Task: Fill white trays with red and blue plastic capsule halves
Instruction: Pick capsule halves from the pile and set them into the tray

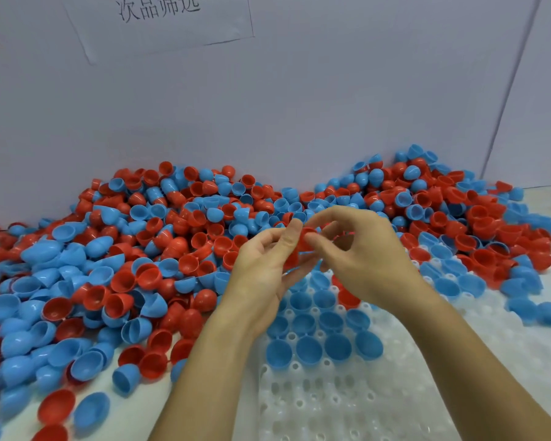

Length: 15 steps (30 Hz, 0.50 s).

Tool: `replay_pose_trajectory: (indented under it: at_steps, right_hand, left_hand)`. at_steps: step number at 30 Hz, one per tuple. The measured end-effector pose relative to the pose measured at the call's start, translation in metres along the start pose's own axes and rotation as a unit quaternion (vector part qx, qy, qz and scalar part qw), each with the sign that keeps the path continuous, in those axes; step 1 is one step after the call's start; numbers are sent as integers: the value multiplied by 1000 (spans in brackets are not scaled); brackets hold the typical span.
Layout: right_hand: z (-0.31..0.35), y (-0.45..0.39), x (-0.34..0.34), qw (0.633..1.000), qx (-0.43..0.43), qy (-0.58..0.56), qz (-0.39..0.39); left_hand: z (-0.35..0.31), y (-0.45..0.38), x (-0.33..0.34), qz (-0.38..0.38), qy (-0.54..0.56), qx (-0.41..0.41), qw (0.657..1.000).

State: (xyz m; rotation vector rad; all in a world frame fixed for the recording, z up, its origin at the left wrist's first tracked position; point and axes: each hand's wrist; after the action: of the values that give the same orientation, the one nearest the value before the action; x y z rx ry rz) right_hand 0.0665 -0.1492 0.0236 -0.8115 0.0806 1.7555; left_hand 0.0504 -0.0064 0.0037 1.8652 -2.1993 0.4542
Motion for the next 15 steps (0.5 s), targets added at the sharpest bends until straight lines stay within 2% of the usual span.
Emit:
replay_pose_trajectory:
  at_steps: [2, 4, 8, 11, 13, 15]
  right_hand:
    - [-4, -2, -3, 998, 14, 9, -57]
    - [-7, -2, -7, 996, 30, 12, -81]
    - [-9, -2, -7, 995, 41, 4, -92]
    - [-6, 1, -11, 994, 30, -40, -93]
    - [-4, 3, -17, 998, 21, -22, -53]
    - [-1, 6, -21, 999, 19, 13, 37]
  left_hand:
    - [-1, 1, -1, 25, -30, -16, 999]
    - [-2, 1, 0, 32, -24, -22, 999]
    - [-1, 1, 3, 42, -7, -11, 999]
    - [0, 1, 4, -2, 33, 15, 999]
    - [2, 1, 6, -38, 49, 23, 998]
    - [7, 4, 9, -41, 35, 26, 998]
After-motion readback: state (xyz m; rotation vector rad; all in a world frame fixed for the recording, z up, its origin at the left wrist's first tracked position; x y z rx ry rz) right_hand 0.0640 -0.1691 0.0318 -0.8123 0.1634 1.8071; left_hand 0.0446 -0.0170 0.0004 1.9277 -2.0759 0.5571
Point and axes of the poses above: each hand's wrist, its own y-axis away from the middle knuckle, its own x-axis out of the palm, z = x × y, and after that the axes turned 11 degrees about z, right-handed
